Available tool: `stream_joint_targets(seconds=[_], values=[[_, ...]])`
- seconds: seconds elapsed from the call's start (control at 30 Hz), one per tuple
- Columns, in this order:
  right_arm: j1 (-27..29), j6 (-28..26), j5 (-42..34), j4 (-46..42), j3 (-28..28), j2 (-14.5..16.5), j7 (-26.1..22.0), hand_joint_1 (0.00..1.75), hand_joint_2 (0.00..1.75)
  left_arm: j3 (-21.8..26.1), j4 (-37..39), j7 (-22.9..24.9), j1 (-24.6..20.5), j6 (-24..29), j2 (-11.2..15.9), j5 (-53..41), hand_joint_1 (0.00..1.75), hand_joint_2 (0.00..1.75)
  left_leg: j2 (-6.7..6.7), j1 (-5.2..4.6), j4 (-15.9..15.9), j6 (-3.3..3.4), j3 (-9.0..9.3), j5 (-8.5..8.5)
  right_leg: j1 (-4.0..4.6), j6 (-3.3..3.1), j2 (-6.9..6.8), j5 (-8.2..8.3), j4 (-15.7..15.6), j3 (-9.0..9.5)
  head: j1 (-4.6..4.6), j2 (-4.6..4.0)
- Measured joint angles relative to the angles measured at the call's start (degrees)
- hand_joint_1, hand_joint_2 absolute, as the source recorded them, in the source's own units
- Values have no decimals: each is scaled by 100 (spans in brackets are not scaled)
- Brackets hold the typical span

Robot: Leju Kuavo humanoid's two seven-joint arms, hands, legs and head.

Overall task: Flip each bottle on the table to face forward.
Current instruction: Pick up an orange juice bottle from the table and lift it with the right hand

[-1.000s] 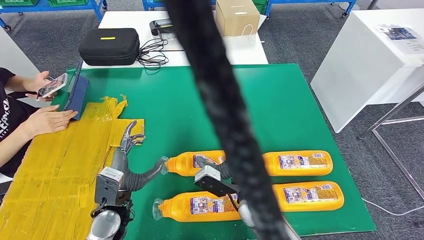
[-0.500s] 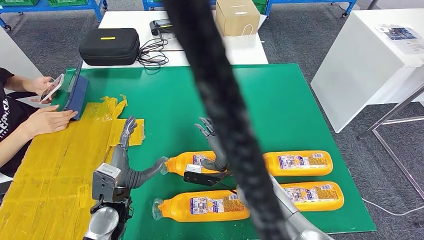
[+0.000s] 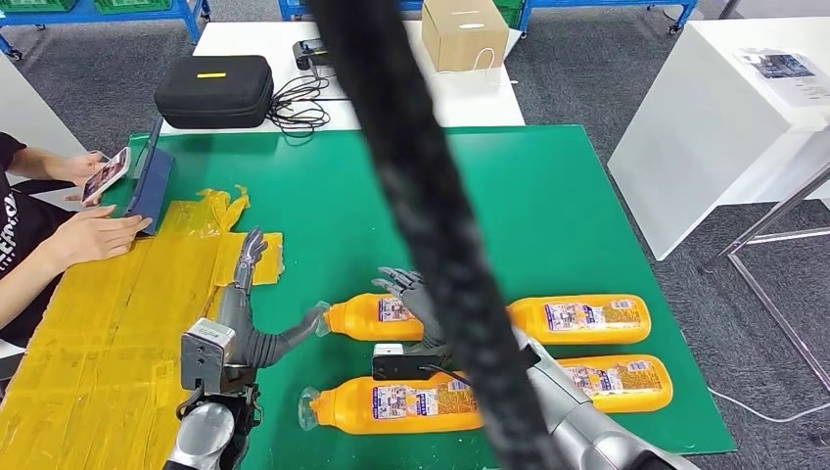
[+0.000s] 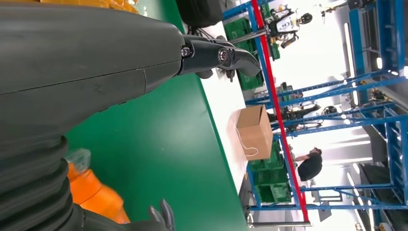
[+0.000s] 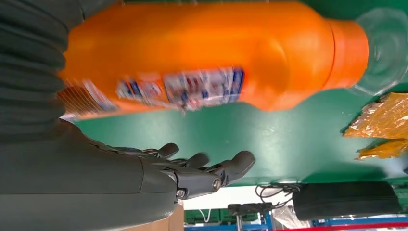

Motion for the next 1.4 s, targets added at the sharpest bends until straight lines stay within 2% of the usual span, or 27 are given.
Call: stream_joint_targets(seconds=[0.37, 0.6, 0.87, 1.1, 1.13, 1.23, 1.27, 1.4], values=[[213, -200, -310, -330, 160, -143, -22, 0, 175, 2, 138, -12, -14, 6, -9, 27, 0, 175, 0, 0, -1, 0, -4, -1, 1, 2, 0, 1, 0, -6, 0, 0], [206, -372, 594, -317, 251, -181, 867, 0, 175, 32, 146, 1, 39, 67, -9, 16, 0, 175, -1, 0, -2, 0, -4, 0, 0, 2, 0, 1, 1, -5, 0, 0], [-8, -360, 1269, 188, 430, -100, 1439, 0, 175, 107, 146, 45, 89, 76, -38, -40, 0, 175, 2, 0, -2, 0, -3, 0, 1, 2, 2, 1, 1, -4, -1, 0], [-216, -425, 1494, 655, 524, 62, 1604, 3, 175, 127, 146, 69, 93, 76, -67, -72, 0, 175, 5, 2, -2, -1, 8, 1, 2, 2, 4, 1, 1, 2, -1, 0], [-235, -439, 1534, 710, 531, 86, 1639, 18, 175, 127, 146, 75, 94, 76, -72, -79, 0, 175, 6, 2, -2, -2, 12, 2, 2, 2, 4, 1, 1, 5, -1, 0], [-277, -455, 1585, 856, 537, 151, 1684, 119, 175, 129, 146, 88, 94, 76, -85, -85, 0, 175, 7, 2, -2, -2, 24, 2, 2, 2, 4, 2, 1, 15, -2, 0], [-284, -467, 1594, 904, 537, 170, 1688, 142, 175, 130, 146, 91, 94, 76, -91, -86, 0, 175, 7, 2, -2, -2, 26, 2, 2, 2, 4, 2, 1, 17, -2, 0], [-287, -580, 1636, 1044, 537, 240, 1691, 171, 175, 132, 146, 98, 95, 76, -105, -93, 0, 175, 4, 2, -2, -3, 27, 4, 2, 2, 3, 2, 1, 20, -1, 0]])
